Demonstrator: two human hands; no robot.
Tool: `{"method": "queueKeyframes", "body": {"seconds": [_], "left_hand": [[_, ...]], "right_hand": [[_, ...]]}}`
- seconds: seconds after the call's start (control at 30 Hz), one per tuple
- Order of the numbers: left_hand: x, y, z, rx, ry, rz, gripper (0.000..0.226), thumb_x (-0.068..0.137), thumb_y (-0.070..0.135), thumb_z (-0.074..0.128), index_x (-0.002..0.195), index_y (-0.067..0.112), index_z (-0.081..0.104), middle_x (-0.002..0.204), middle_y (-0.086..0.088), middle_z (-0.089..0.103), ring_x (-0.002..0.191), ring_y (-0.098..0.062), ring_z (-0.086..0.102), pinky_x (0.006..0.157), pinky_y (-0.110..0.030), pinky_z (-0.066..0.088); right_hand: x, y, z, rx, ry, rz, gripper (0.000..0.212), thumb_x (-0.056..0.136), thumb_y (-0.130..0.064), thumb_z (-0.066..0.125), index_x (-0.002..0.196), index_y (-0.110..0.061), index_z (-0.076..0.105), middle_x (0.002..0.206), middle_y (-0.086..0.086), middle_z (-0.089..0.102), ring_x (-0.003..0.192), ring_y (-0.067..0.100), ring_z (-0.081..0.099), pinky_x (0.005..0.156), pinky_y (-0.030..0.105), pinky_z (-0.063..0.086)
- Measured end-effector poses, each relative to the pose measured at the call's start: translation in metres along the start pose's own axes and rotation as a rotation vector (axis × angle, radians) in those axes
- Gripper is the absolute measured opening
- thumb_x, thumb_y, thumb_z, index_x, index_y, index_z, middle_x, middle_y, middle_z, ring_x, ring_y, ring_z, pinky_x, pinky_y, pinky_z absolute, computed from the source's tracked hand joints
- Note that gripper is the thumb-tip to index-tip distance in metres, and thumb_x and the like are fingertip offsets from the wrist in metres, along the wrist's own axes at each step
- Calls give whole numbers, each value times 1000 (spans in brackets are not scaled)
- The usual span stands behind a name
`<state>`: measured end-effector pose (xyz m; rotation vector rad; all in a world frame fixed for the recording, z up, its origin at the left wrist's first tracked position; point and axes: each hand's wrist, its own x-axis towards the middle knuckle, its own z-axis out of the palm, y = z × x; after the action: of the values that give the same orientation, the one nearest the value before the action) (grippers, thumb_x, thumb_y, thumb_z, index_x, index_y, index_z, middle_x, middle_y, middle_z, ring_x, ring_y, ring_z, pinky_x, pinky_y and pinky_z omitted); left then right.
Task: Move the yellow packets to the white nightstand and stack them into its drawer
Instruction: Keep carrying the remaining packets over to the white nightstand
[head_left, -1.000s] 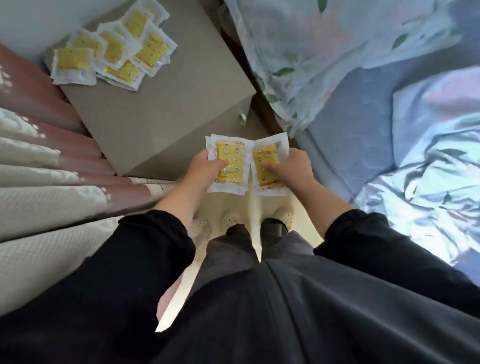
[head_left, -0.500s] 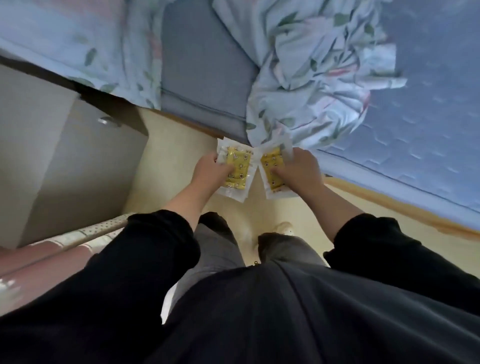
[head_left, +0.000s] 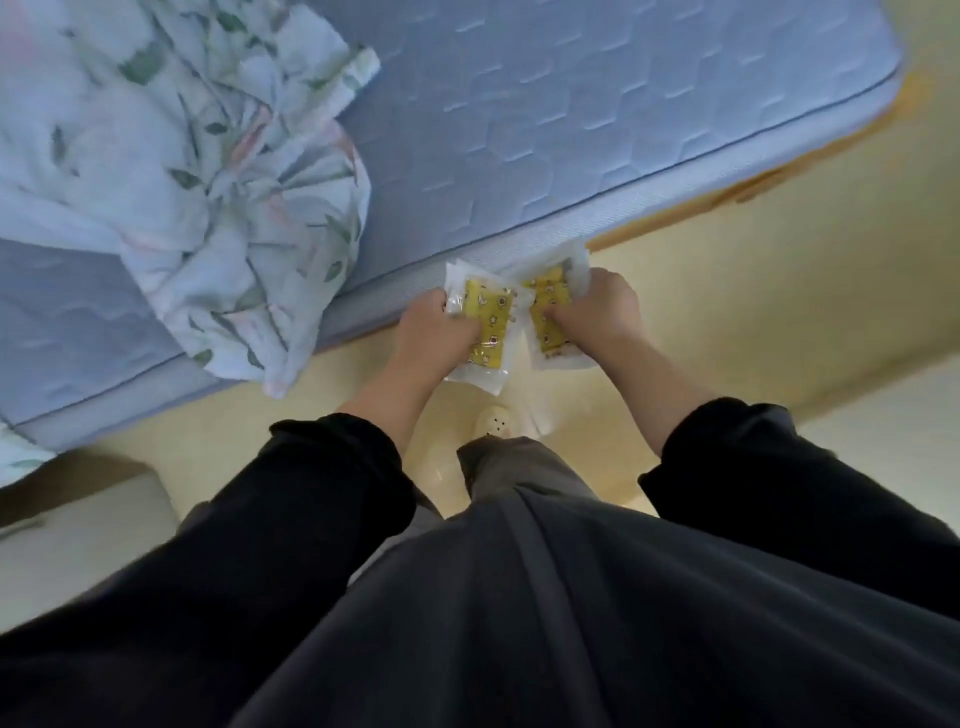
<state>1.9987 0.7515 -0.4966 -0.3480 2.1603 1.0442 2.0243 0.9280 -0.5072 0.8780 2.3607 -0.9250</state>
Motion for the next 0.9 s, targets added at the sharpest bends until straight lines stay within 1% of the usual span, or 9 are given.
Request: {"method": "queueKeyframes", "body": {"seconds": [0.07, 0.17, 0.23, 0.3, 0.37, 0.47, 0.53, 0.73, 0.9], "left_hand": [[5, 32, 29, 101, -43, 39, 7, 81, 16, 62, 84, 18, 55, 77, 5, 57, 68, -10, 54, 52, -25, 38], [10, 79, 67, 204, -119, 102, 14, 84, 17, 58, 76, 25, 51, 73, 6, 54, 65, -9, 52, 52, -25, 33], [13, 107, 92, 258, -182, 155, 5, 83, 17, 59, 82, 21, 56, 76, 3, 57, 69, -15, 55, 56, -26, 36], [20, 135, 119, 331, -250, 213, 5, 81, 20, 60, 82, 21, 55, 76, 4, 57, 69, -16, 56, 58, -28, 39], [28, 162, 146, 391, -315, 260, 7, 78, 23, 61, 83, 21, 57, 80, 2, 61, 72, -18, 60, 61, -31, 44], [44, 204, 186, 432, -381, 332, 15, 78, 19, 62, 90, 9, 58, 83, -1, 60, 69, -18, 54, 60, -28, 38], [57, 234, 209, 462, -416, 376, 24, 79, 18, 63, 97, 4, 59, 87, -5, 57, 71, -17, 50, 61, -28, 37], [113, 341, 272, 586, -509, 464, 20, 80, 17, 63, 80, 4, 48, 76, -3, 46, 63, -16, 40, 56, -29, 31], [147, 425, 317, 667, -555, 541, 30, 77, 19, 62, 98, -2, 57, 88, -12, 60, 69, -21, 48, 61, -29, 36]], "right_hand": [[4, 29, -27, 88, 33, 80, 24, 79, -27, 70, 90, -13, 53, 75, -3, 50, 76, 21, 52, 56, 26, 34], [4, 68, -61, 231, 109, 192, 25, 80, -25, 69, 92, -11, 53, 74, -2, 50, 75, 22, 50, 62, 27, 36], [2, 92, -81, 304, 179, 268, 26, 80, -25, 70, 96, -9, 55, 73, -2, 50, 74, 22, 49, 62, 26, 34], [2, 115, -100, 348, 245, 341, 26, 80, -26, 71, 92, -9, 55, 66, -6, 45, 72, 22, 48, 57, 27, 32], [3, 135, -119, 447, 307, 424, 25, 79, -23, 72, 78, -12, 50, 64, -7, 43, 70, 21, 49, 49, 27, 31], [15, 159, -152, 564, 390, 511, 39, 78, -19, 73, 63, -17, 37, 62, -5, 42, 63, 19, 47, 46, 22, 32], [30, 171, -178, 597, 430, 559, 41, 77, -20, 73, 63, -17, 35, 61, -4, 41, 59, 17, 45, 45, 23, 31], [98, 186, -268, 652, 516, 657, 41, 77, -20, 73, 63, -17, 35, 61, -5, 41, 55, 13, 43, 47, 23, 33], [151, 195, -332, 675, 542, 724, 36, 78, -20, 71, 64, -19, 38, 62, -6, 45, 52, 8, 44, 46, 21, 34]]}}
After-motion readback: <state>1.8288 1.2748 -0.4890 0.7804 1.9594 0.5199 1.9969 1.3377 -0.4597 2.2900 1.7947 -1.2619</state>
